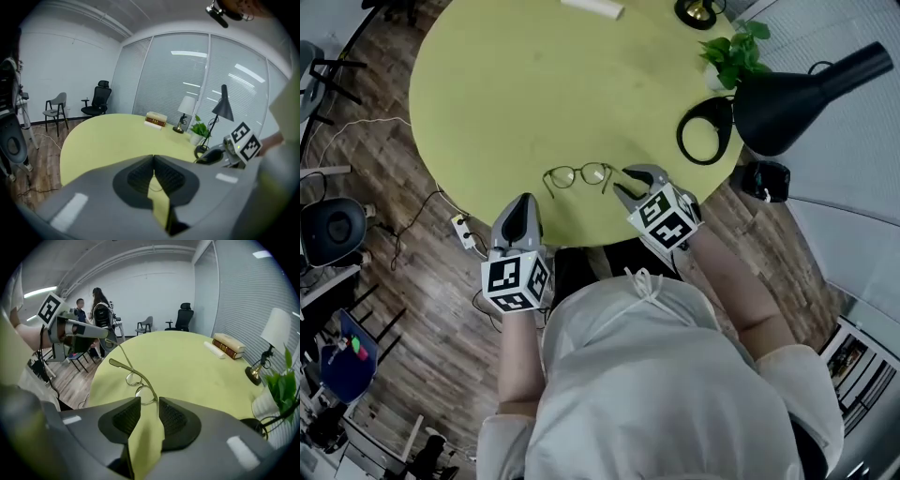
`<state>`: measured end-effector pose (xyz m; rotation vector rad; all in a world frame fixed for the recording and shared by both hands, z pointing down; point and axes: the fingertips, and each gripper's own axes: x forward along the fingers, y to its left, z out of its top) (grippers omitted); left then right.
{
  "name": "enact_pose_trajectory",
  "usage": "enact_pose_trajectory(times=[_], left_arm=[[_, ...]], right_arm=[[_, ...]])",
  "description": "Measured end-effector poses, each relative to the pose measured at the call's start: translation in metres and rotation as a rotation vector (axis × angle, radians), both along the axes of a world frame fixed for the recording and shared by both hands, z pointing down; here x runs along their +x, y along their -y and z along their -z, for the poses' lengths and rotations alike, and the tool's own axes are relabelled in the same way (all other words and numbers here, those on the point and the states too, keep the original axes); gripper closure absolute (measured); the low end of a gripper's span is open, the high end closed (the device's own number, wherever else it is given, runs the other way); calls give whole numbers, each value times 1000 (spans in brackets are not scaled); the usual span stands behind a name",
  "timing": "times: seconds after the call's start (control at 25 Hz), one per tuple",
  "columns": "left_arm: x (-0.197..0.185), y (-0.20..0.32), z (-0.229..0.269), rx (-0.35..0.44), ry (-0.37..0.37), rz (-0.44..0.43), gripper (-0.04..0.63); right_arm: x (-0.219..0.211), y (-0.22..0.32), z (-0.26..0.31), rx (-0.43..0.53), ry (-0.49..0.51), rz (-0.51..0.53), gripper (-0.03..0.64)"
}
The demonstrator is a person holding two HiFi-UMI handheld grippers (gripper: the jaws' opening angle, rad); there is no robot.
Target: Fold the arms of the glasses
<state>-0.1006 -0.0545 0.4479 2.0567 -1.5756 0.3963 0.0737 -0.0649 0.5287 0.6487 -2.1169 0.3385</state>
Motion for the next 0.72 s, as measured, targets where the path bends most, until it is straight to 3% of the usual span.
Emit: enact_pose_trajectory(times=[0.4,0.6,0.72], left_arm=[[-12,13,-36,-57,10,20,589],[-10,19,-41,-50,-6,0,589],[-7,24,-41,-41,-14,-11,589]], right_arm=[[-18,19,-17,59,-127,291,494],[-28,19,-15,105,-170,409,592],[-28,18,-16,132,-200,459,598]])
